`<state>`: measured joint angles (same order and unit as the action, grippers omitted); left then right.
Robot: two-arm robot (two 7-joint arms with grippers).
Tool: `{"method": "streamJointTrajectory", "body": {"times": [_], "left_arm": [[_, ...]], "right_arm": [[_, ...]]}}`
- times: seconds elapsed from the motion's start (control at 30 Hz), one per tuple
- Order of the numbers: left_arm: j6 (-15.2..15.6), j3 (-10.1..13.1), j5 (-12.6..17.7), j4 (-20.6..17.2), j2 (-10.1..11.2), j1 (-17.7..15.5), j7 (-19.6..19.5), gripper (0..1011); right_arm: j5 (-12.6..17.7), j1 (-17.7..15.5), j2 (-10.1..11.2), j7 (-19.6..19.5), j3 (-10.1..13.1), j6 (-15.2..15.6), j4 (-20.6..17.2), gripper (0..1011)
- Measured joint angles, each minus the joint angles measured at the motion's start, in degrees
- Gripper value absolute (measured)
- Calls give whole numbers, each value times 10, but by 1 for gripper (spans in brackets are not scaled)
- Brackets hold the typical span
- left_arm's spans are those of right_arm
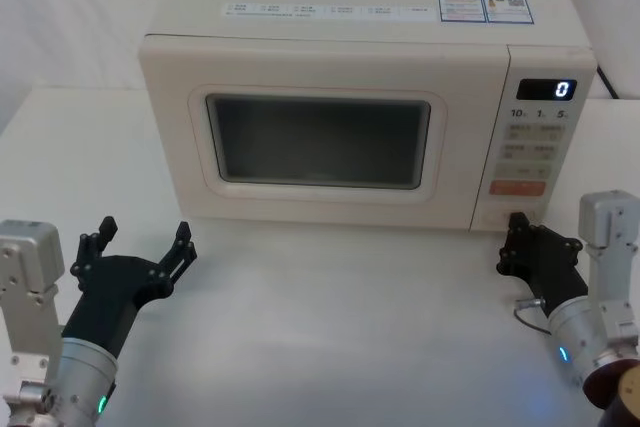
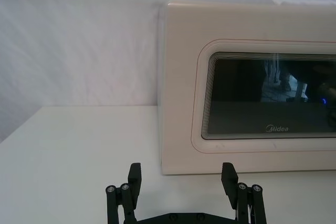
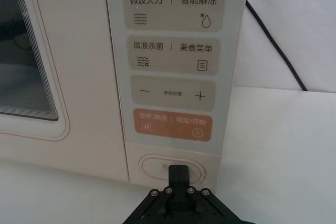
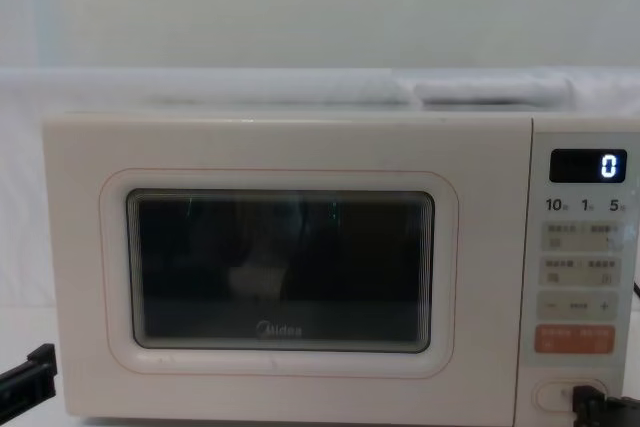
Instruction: Press the button to open the microwave door with one hand; close the microwave door with the other hand.
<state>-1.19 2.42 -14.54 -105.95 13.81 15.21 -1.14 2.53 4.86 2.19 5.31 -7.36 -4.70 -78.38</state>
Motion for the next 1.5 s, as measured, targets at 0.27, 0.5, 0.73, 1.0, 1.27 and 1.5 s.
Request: {"method": "streamJointTrajectory", "body": {"times": [0.27, 0.5, 0.73, 1.0, 1.27, 1.5], "left_arm": [[0, 0, 0, 0, 0, 0, 0, 1001], [0, 0, 0, 0, 0, 0, 0, 1001], [0, 0, 0, 0, 0, 0, 0, 1001], [0, 0, 0, 0, 0, 0, 0, 1001], [0, 0, 0, 0, 0, 0, 0, 1001], [0, 0, 0, 0, 0, 0, 0, 1001]], "right_arm": [[-2, 10, -2, 0, 0, -1, 11, 0], [-4, 20, -3, 0, -1, -1, 22, 0], [-4, 24, -4, 0, 0, -2, 27, 0], [-4, 29, -5, 1, 0, -3, 33, 0], [-4, 34, -7, 2, -1, -4, 37, 0], [-4, 36, -8, 2, -2, -4, 38, 0]]}}
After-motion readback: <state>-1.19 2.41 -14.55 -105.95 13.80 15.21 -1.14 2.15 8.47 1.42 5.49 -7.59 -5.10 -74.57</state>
